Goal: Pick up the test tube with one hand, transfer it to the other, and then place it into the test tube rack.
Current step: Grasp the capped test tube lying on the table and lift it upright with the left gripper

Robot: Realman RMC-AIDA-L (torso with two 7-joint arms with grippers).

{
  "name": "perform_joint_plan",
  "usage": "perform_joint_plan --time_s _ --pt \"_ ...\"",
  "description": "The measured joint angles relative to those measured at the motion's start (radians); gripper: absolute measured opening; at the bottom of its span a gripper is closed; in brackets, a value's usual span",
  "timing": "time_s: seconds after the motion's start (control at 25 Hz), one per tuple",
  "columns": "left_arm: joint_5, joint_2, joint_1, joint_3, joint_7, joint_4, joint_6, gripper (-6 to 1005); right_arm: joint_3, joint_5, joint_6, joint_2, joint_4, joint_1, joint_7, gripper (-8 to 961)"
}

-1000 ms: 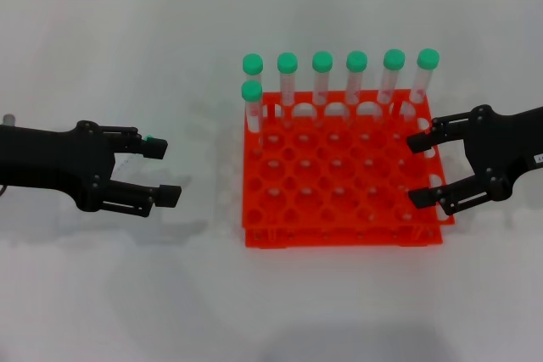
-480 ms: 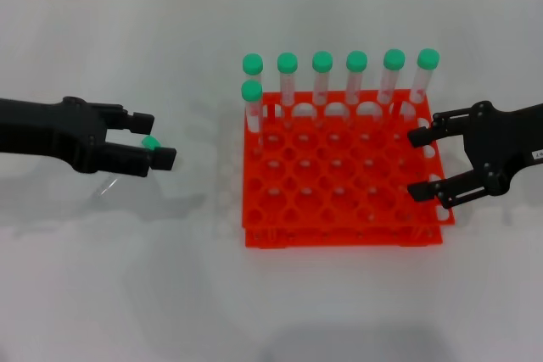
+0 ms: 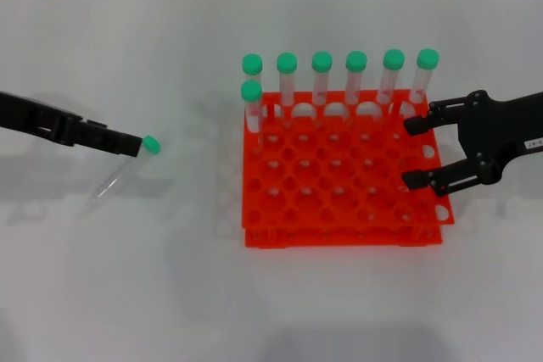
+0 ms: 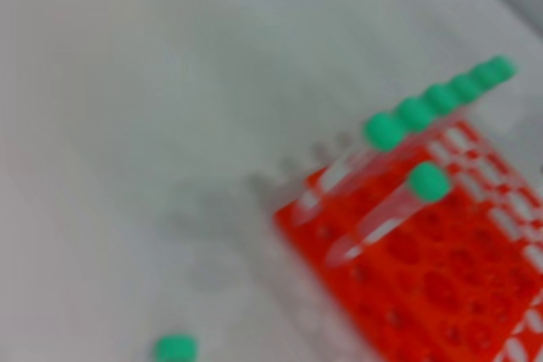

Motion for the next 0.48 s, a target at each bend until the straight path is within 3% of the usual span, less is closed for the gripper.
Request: perform_joint_plan --time_s 0.24,0.48 --pt "0.206 0.004 -0.057 0.0 -0.075 -0.007 -0.036 817 0.0 -0.003 0.018 0.005 -0.001 0.003 -0.001 797" --pt "0.302 -0.009 -0.077 0.011 -0.086 -0.034 -0.066 816 -0.006 -0.004 0.03 0.019 -0.012 0.01 -0.003 796"
